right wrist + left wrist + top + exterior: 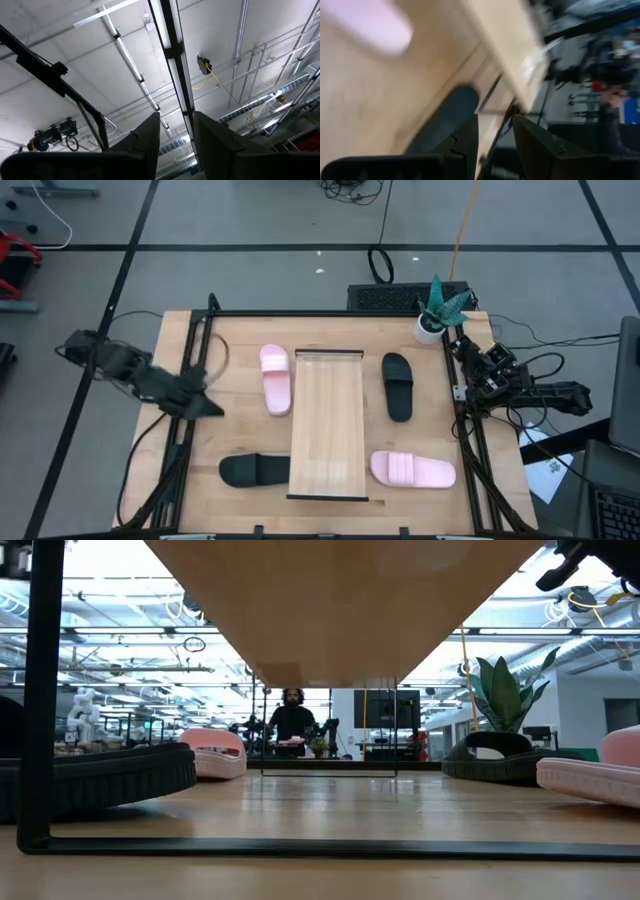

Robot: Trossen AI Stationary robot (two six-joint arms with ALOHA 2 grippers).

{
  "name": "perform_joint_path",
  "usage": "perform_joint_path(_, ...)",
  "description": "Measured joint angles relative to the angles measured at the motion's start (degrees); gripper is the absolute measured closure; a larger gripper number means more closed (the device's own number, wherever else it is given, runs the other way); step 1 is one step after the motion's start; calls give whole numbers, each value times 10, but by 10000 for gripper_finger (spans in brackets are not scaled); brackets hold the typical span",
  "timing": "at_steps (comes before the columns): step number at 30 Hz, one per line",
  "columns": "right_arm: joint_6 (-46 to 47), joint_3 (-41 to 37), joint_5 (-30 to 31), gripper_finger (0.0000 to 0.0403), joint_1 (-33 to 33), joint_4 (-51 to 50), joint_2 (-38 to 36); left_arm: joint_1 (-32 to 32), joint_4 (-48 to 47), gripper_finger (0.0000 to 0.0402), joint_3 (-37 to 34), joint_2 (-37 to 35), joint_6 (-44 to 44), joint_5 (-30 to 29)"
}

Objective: Pick and place slides into the shelf
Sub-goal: Put the bottom black slides on the shelf

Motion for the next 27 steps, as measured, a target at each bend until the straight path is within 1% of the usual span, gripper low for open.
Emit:
perform_joint_path(3, 0, 0, 0, 293, 0, 1, 0, -57, 3, 282, -15, 44, -91, -4)
perform_joint_path(6, 0, 0, 0, 293, 0, 3, 0, -115, 22, 282, -24, 81, -182, -26)
perform_joint_path(9, -2, 0, 1, 293, 0, 6, 0, -175, 95, 282, -39, 107, -234, -86)
perform_joint_path(12, -3, 0, 2, 293, 0, 7, 0, -236, 144, 282, -57, 129, -296, -172)
perform_joint_path(13, -3, 0, 3, 293, 0, 9, 0, -257, 152, 282, -63, 138, -324, -196)
perform_joint_path(16, -4, 0, 3, 293, 0, 9, 0, -320, 151, 282, -83, 165, -424, -238)
perform_joint_path(18, -4, 0, 4, 293, 0, 11, 0, -363, 153, 282, -92, 185, -491, -277)
perform_joint_path(21, -3, 0, 5, 293, 0, 12, 0, -422, 153, 282, -102, 214, -575, -333)
perform_joint_path(24, -3, 0, 6, 293, 0, 14, 0, -454, 161, 282, -108, 251, -633, -341)
perform_joint_path(27, -3, 0, 6, 293, 0, 17, 0, -457, 199, 282, -119, 290, -638, -341)
